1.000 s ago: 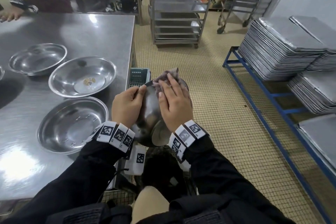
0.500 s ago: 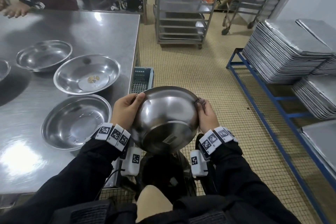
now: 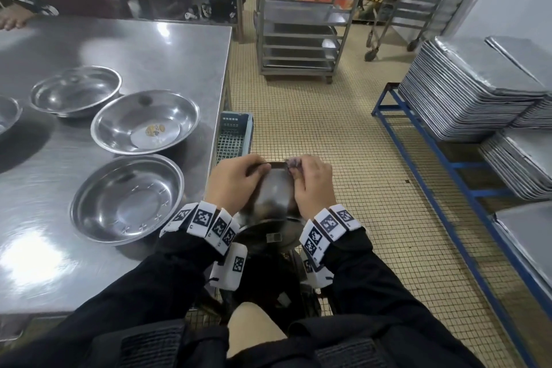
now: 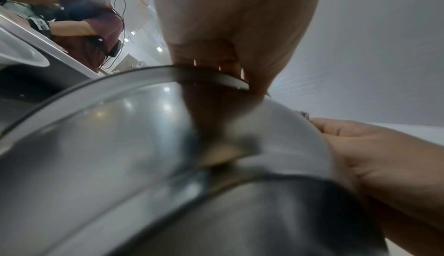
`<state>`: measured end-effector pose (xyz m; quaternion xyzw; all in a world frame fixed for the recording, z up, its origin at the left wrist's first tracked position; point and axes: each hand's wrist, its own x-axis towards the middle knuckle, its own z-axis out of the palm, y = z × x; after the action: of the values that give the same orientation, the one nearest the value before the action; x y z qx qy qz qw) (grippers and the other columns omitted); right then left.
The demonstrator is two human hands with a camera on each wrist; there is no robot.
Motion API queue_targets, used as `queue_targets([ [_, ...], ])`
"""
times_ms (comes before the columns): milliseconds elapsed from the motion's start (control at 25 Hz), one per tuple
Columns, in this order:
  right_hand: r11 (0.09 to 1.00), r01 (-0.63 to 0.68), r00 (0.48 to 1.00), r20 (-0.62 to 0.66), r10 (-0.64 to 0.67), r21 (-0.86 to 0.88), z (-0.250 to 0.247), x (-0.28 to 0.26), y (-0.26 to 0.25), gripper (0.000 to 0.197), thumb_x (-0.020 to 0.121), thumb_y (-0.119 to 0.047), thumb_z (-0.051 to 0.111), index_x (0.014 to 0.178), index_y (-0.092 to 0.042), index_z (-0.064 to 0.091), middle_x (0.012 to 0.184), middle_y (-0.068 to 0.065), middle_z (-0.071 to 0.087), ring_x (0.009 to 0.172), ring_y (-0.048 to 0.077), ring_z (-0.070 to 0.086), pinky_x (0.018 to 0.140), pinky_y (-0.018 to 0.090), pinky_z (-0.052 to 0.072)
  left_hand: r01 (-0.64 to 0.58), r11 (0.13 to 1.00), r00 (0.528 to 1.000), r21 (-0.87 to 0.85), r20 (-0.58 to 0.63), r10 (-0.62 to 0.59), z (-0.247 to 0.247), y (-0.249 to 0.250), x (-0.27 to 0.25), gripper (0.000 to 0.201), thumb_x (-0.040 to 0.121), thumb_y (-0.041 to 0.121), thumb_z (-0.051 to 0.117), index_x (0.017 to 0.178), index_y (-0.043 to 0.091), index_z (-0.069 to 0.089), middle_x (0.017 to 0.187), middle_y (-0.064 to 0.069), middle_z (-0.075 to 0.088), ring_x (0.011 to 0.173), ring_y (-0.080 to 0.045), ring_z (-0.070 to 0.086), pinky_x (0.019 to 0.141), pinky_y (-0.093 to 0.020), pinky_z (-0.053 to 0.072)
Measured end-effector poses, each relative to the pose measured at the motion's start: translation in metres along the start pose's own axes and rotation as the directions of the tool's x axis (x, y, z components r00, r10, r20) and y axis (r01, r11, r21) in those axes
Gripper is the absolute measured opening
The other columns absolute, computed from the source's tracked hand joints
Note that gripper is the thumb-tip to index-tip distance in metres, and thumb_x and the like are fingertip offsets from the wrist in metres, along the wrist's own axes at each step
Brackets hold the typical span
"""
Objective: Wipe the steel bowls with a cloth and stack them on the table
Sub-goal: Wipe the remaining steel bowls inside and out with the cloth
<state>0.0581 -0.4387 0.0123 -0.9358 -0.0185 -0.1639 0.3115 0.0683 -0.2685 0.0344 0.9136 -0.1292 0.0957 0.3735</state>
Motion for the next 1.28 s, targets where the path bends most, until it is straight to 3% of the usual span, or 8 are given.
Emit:
queue_targets([
  [160, 0.955, 0.079, 0.975, -0.220, -0.015, 0.286, -0.007, -0.009, -0.005, 0.023, 0.091, -0.017, 0.058, 0.111, -0.008, 0.055, 0.112, 0.000, 0.051, 0.103, 0.014, 0.049, 0.090, 0.017, 0.041, 0.109, 0.990, 0.994, -0.086, 0.003, -0.110, -0.008, -0.009, 0.001, 0.014, 0.092, 0.035, 0.060, 0.087, 0.027, 0.071, 0.077, 0.009, 0.068, 0.076, -0.013, 0.062, 0.070, -0.033, 0.050],
  [280, 0.973, 0.073, 0.973, -0.231, -0.021, 0.221, -0.006, -0.021, -0.014, 0.024, 0.087, -0.017, 0.063, 0.106, -0.003, 0.057, 0.123, 0.011, 0.046, 0.111, 0.008, 0.041, 0.090, -0.001, 0.033, 0.163, 0.985, 0.986, -0.058, -0.026, -0.165, -0.011, -0.009, 0.004, 0.020, 0.095, 0.036, 0.054, 0.092, 0.024, 0.070, 0.082, 0.004, 0.070, 0.079, -0.017, 0.061, 0.073, -0.036, 0.050],
  [400, 0.968, 0.243, 0.963, -0.137, -0.233, 0.062, 0.009, -0.036, -0.020, 0.033, 0.096, -0.028, 0.046, 0.120, -0.009, 0.059, 0.127, 0.007, 0.053, 0.120, 0.017, 0.046, 0.104, 0.033, 0.041, 0.144, 0.989, 0.989, -0.019, -0.038, -0.144, -0.013, -0.004, 0.004, 0.025, 0.097, 0.037, 0.051, 0.092, 0.021, 0.070, 0.081, 0.001, 0.070, 0.077, -0.020, 0.061, 0.071, -0.038, 0.051],
  [480, 0.975, 0.222, 0.968, -0.119, -0.221, -0.006, 0.012, -0.030, -0.020, 0.041, 0.098, -0.033, 0.036, 0.128, -0.013, 0.055, 0.132, 0.005, 0.053, 0.128, 0.023, 0.043, 0.108, 0.043, 0.036, 0.110, 0.994, 0.993, -0.012, -0.051, -0.111, -0.014, -0.001, 0.004, 0.028, 0.097, 0.037, 0.050, 0.087, 0.018, 0.068, 0.075, 0.000, 0.069, 0.071, -0.020, 0.060, 0.067, -0.038, 0.051],
  [720, 0.961, -0.163, 0.984, -0.034, 0.175, 0.225, -0.006, -0.002, 0.000, 0.042, 0.101, -0.030, 0.035, 0.139, -0.017, 0.044, 0.139, 0.000, 0.048, 0.127, 0.014, 0.043, 0.099, 0.014, 0.028, 0.178, 0.983, 0.971, -0.043, -0.154, -0.182, -0.025, -0.005, 0.014, 0.038, 0.098, 0.039, 0.048, 0.070, 0.014, 0.055, 0.056, 0.004, 0.053, 0.060, -0.020, 0.051, 0.058, -0.034, 0.039],
  [880, 0.990, 0.079, 0.981, -0.187, -0.056, 0.119, 0.004, -0.026, -0.006, 0.046, 0.096, -0.034, 0.035, 0.136, -0.018, 0.047, 0.141, -0.003, 0.047, 0.135, 0.021, 0.032, 0.110, 0.027, 0.024, 0.248, 0.964, 0.940, -0.100, -0.216, -0.264, -0.024, -0.001, 0.018, 0.043, 0.098, 0.038, 0.047, 0.060, 0.018, 0.044, 0.053, 0.005, 0.047, 0.054, -0.011, 0.044, 0.054, -0.032, 0.030],
  [1040, 0.957, 0.284, 0.938, -0.192, -0.289, -0.052, 0.008, -0.012, -0.026, 0.042, 0.096, -0.035, 0.038, 0.134, -0.021, 0.051, 0.141, -0.002, 0.048, 0.135, 0.022, 0.031, 0.112, 0.038, 0.025, 0.206, 0.976, 0.956, -0.071, -0.199, -0.217, -0.017, 0.006, 0.017, 0.040, 0.098, 0.039, 0.046, 0.070, 0.013, 0.055, 0.056, 0.003, 0.054, 0.056, -0.015, 0.050, 0.054, -0.029, 0.032],
  [1280, 0.981, -0.057, 0.981, -0.170, 0.089, 0.185, 0.000, 0.019, -0.026, 0.047, 0.100, -0.039, 0.026, 0.139, -0.017, 0.043, 0.146, 0.000, 0.040, 0.137, 0.016, 0.031, 0.113, 0.030, 0.022, 0.137, 0.989, 0.959, -0.063, -0.243, -0.148, -0.019, 0.009, 0.015, 0.045, 0.097, 0.041, 0.049, 0.065, 0.009, 0.051, 0.050, 0.000, 0.049, 0.051, -0.019, 0.046, 0.050, -0.032, 0.034],
])
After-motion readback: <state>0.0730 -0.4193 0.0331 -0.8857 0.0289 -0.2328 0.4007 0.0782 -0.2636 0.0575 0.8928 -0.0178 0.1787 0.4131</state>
